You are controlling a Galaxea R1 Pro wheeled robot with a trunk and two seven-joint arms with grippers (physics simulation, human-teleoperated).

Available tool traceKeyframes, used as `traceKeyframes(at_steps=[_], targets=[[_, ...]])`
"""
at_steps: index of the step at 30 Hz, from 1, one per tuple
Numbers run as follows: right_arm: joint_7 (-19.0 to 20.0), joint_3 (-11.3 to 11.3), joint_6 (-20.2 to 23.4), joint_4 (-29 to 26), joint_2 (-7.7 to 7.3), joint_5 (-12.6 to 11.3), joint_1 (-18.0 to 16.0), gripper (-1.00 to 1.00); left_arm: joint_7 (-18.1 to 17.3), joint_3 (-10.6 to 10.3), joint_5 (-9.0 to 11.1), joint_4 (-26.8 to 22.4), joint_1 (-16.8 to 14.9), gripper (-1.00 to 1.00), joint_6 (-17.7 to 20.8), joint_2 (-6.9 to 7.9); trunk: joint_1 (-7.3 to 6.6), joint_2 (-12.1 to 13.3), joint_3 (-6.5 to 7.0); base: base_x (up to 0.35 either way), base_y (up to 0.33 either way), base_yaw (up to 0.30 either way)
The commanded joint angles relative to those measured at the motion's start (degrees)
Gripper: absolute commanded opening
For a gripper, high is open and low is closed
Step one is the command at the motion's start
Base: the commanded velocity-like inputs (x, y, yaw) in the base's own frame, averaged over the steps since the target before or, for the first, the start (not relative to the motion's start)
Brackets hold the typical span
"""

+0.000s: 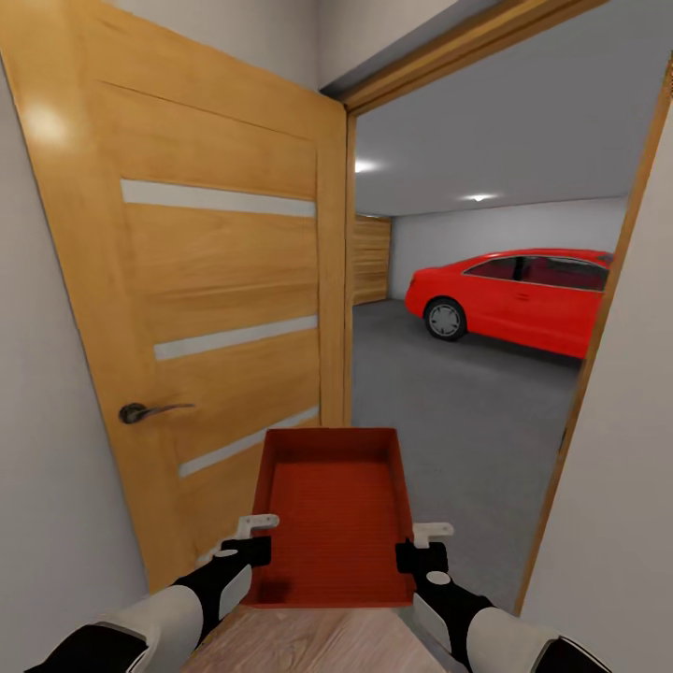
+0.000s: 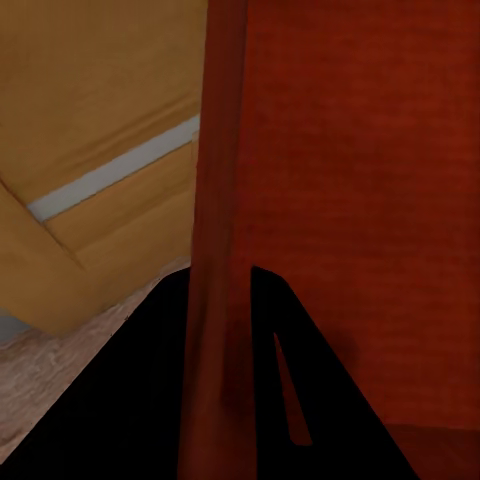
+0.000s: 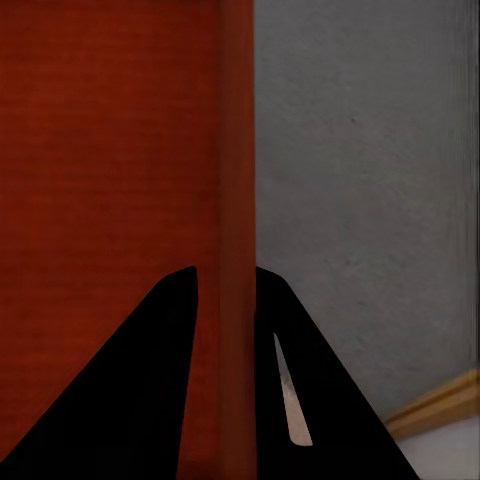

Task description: Move the two storage containers from the living room to the garage. In the garage, place one container on the floor and stack the other container on top of it (either order is fine).

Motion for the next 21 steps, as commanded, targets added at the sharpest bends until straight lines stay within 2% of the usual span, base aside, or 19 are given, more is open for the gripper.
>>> traceKeyframes(at_steps=[1,8,21], targets=[[0.87,1.09,0.14,0.03,0.01,-0.67,-0.01,-1.0,4.67,3.8,-0.15,-0.16,-0.12,-1.0,-1.38,0.66,0.04,-0.07,-0.09,0.248,0.217,-0.285],[0.91,1.09,0.18,0.03,0.0,-0.67,0.01,-1.0,4.67,3.85,-0.15,-0.16,-0.12,-1.0,-1.38,0.66,0.04,-0.07,-0.09,0.207,0.163,-0.285],[0.89,1.07,0.21,0.03,0.01,-0.67,0.0,-1.0,4.7,3.8,-0.15,-0.16,-0.12,-1.0,-1.38,0.66,0.04,-0.07,-0.09,0.016,0.01,-0.285]])
